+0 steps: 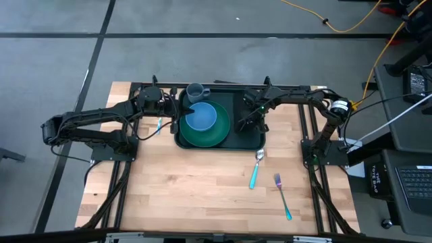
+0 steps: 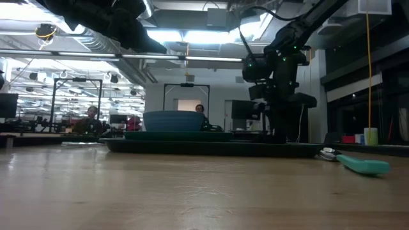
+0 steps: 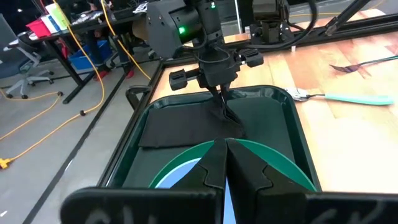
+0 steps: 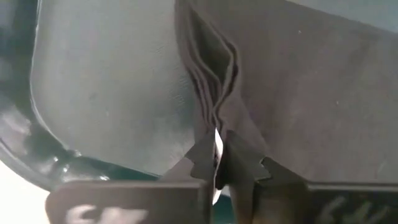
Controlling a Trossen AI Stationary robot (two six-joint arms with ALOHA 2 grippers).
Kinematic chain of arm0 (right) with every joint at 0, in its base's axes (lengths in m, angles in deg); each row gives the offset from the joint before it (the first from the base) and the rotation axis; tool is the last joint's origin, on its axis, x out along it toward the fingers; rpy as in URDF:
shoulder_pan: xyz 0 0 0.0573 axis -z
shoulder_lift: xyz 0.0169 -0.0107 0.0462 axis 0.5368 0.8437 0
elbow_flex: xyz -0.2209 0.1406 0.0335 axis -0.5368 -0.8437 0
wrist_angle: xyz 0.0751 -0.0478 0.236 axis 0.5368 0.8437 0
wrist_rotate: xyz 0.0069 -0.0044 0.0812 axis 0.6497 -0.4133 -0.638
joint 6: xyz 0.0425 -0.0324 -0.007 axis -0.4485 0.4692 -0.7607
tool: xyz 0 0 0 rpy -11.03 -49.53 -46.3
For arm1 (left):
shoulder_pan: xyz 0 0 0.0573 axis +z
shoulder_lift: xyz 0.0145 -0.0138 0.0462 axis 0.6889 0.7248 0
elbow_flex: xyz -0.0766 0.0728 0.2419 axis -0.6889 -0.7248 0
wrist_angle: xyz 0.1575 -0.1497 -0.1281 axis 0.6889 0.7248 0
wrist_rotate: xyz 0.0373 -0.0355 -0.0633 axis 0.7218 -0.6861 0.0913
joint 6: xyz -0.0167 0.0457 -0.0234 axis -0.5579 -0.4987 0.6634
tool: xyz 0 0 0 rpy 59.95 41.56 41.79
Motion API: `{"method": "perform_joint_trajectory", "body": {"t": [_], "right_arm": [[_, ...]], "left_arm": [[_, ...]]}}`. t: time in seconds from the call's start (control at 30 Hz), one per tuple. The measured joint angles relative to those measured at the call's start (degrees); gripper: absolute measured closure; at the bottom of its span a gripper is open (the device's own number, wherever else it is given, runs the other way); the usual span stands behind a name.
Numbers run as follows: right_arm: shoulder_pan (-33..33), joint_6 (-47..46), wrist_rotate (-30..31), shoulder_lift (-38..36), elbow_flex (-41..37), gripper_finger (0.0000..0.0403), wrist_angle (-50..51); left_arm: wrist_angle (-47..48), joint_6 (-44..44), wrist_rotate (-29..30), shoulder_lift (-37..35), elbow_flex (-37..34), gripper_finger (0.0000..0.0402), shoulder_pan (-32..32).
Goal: Set up tray
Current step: Put the black table napkin to the right of the green plate on the black tray
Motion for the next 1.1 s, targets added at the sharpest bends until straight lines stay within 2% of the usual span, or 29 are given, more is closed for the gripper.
{"method": "perform_joint_trajectory", "body": {"t": [0.17, 0.27, 0.53, 0.93, 1.1], "right_arm": [[0.0, -8.6, 0.0, 0.0, 0.0, 0.0326, 0.1], [0.0, -9.8, 0.0, 0.0, 0.0, 0.0317, 0.3], [0.0, -11.4, -3.3, 0.0, 1.0, 0.0312, 1.7], [0.0, -17.1, -3.7, 0.0, 3.2, 0.0311, 5.7], [0.0, -19.0, -8.1, 0.0, 3.2, 0.0310, 6.8]], "left_arm": [[0.0, 0.0, 0.0, 0.0, 0.0, 0.0398, 0.0], [0.0, 0.0, 0.0, 0.0, 0.0, 0.0398, 0.0], [0.0, 0.0, 0.0, 0.0, 0.0, 0.0398, 0.0], [0.1, 0.9, 0.0, 0.0, 0.0, 0.0398, 0.0], [0.1, 1.0, 0.0, 0.0, 0.0, 0.0398, 0.0]]}}
